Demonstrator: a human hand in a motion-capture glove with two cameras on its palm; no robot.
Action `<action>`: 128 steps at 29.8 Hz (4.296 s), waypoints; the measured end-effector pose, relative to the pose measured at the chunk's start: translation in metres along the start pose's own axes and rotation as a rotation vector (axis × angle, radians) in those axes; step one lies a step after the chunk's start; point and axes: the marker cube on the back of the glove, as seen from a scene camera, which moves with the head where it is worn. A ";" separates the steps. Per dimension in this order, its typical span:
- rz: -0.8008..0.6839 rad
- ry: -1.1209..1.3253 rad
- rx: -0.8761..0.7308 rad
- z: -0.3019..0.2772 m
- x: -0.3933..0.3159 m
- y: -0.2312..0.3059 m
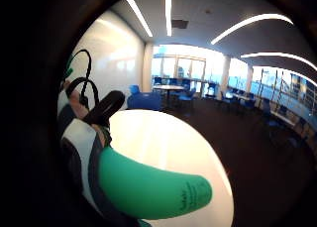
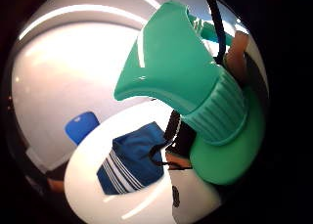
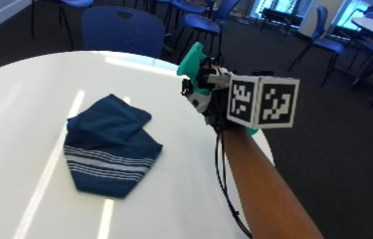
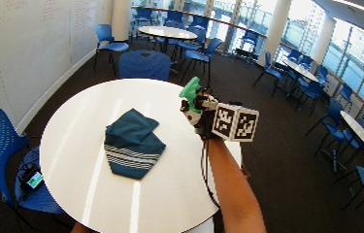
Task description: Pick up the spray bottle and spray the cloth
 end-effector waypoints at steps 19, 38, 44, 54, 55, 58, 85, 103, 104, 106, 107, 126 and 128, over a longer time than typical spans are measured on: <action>-0.587 0.364 -0.025 0.016 -0.025 -0.015; -1.209 0.549 -0.064 0.039 -0.083 0.023; -1.248 0.545 -0.069 0.042 -0.087 0.032; -1.259 0.544 -0.066 0.041 -0.087 0.032; -1.259 0.544 -0.066 0.040 -0.086 0.033; -1.258 0.547 -0.071 0.040 -0.084 0.037; -0.361 -0.137 -0.110 0.006 -0.109 -0.016; 0.088 -0.546 -0.100 0.003 -0.121 -0.027; 0.105 -0.560 -0.097 0.003 -0.121 -0.028; 0.140 -0.587 -0.097 0.004 -0.121 -0.030; 0.157 -0.599 -0.100 0.005 -0.122 -0.030; 0.493 -0.975 -0.167 0.029 -0.162 -0.033; 0.487 -0.978 -0.168 0.031 -0.166 -0.033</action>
